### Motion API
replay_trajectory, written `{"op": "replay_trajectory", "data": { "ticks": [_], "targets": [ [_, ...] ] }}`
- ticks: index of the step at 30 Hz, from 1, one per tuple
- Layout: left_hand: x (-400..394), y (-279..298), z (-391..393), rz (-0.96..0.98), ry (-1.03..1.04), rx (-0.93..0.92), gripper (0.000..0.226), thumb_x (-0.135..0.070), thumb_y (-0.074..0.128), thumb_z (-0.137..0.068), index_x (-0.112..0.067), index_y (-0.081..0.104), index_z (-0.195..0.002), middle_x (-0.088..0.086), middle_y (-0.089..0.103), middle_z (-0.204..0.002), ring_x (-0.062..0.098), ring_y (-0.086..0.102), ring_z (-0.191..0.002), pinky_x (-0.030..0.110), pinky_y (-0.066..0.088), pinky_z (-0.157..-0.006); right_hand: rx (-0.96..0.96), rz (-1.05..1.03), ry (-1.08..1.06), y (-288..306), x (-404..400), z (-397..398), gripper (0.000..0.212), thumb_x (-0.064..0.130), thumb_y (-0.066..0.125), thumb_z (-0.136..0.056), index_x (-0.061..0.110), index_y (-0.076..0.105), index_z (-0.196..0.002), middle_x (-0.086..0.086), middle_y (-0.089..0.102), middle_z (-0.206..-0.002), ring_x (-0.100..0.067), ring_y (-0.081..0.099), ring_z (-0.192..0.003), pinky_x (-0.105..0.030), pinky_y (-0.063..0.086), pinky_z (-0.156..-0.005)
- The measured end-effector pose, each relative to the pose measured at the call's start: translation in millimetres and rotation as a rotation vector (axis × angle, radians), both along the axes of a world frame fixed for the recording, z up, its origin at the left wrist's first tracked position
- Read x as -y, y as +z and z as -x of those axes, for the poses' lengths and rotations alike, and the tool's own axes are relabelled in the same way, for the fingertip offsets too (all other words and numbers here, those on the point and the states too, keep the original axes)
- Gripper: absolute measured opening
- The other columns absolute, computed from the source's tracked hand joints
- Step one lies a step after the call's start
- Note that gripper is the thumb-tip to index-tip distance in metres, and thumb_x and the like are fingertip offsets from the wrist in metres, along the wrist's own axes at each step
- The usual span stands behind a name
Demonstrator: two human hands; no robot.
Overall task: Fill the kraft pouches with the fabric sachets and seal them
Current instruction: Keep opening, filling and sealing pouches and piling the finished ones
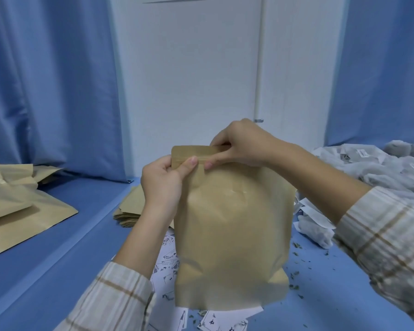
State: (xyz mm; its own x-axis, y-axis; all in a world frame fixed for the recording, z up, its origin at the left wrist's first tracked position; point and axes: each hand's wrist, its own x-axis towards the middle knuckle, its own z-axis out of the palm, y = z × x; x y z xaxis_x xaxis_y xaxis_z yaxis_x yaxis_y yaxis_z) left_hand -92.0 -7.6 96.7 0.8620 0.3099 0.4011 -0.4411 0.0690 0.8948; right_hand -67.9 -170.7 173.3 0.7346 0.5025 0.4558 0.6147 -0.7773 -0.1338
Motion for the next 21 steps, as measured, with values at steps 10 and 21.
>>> {"op": "replay_trajectory", "data": {
  "ticks": [10, 21],
  "targets": [
    [-15.1, 3.0, -3.9, 0.085, -0.041, 0.049, 0.008, -0.008, 0.076, -0.076, -0.012, 0.071, -0.069, -0.007, 0.069, -0.06, 0.004, 0.061, -0.055, 0.014, 0.047, -0.052, 0.015, 0.016, 0.01, -0.3, 28.5, -2.6, 0.051, 0.05, 0.072, -0.071, 0.002, 0.057, -0.065, 0.003, 0.03, -0.051, -0.01, 0.028, -0.054, -0.021, 0.024, -0.048],
    [-29.5, 1.3, -9.8, 0.129, -0.063, 0.017, 0.009, -0.008, 0.077, -0.073, -0.01, 0.071, -0.066, -0.003, 0.068, -0.061, 0.009, 0.061, -0.055, 0.016, 0.049, -0.054, 0.138, 0.012, -0.086, -14.8, 52.0, -9.5, 0.06, 0.071, 0.048, -0.061, 0.012, 0.045, -0.051, -0.002, 0.036, -0.048, -0.015, 0.034, -0.051, -0.031, 0.032, -0.054]
  ]
}}
